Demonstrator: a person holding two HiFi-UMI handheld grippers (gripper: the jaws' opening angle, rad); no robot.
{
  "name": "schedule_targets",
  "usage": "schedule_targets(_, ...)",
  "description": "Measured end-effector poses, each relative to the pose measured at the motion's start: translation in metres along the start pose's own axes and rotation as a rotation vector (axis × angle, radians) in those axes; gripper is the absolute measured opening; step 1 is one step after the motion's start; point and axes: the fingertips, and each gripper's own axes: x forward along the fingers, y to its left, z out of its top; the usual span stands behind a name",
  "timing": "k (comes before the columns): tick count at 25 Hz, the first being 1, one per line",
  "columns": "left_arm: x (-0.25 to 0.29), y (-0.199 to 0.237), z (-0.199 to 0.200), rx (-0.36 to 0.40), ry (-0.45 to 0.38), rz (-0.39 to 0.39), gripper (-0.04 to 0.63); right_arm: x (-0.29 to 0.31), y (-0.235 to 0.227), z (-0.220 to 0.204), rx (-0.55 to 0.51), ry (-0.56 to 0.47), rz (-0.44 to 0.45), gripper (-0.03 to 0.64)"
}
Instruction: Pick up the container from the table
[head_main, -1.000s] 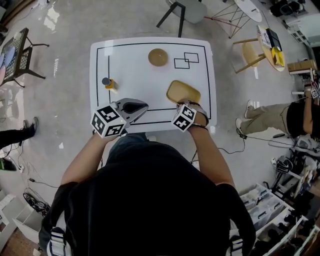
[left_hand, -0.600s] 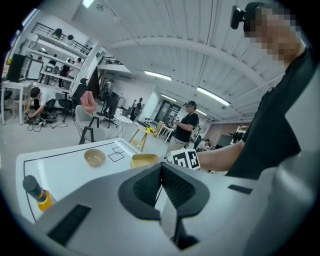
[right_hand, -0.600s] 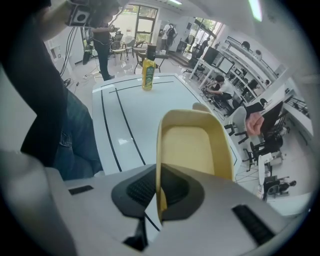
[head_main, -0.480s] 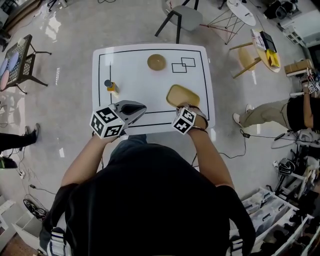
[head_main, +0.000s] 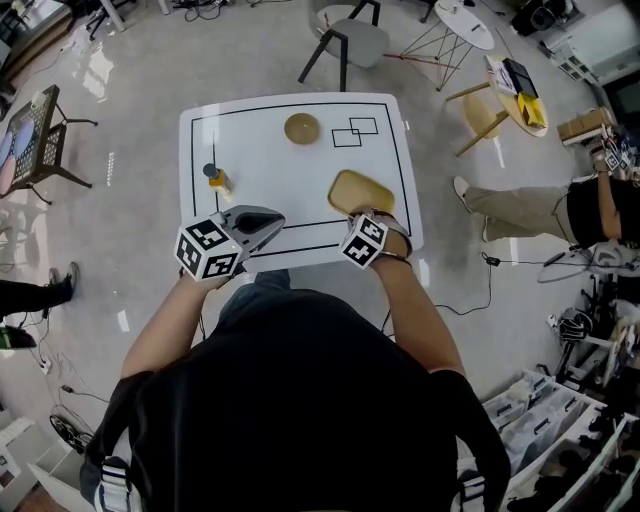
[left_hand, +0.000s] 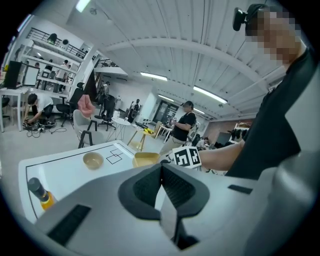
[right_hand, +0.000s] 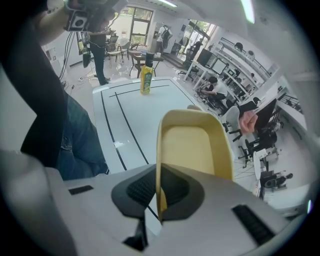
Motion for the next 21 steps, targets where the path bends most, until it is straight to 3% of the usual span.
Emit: schedule_targets(21,-0.021,-0.021,-0.007,0.016,-0.01,0.017,0.011,-0.024,0.024,-0.004,-0.004,-0.007,-0.007,0.009)
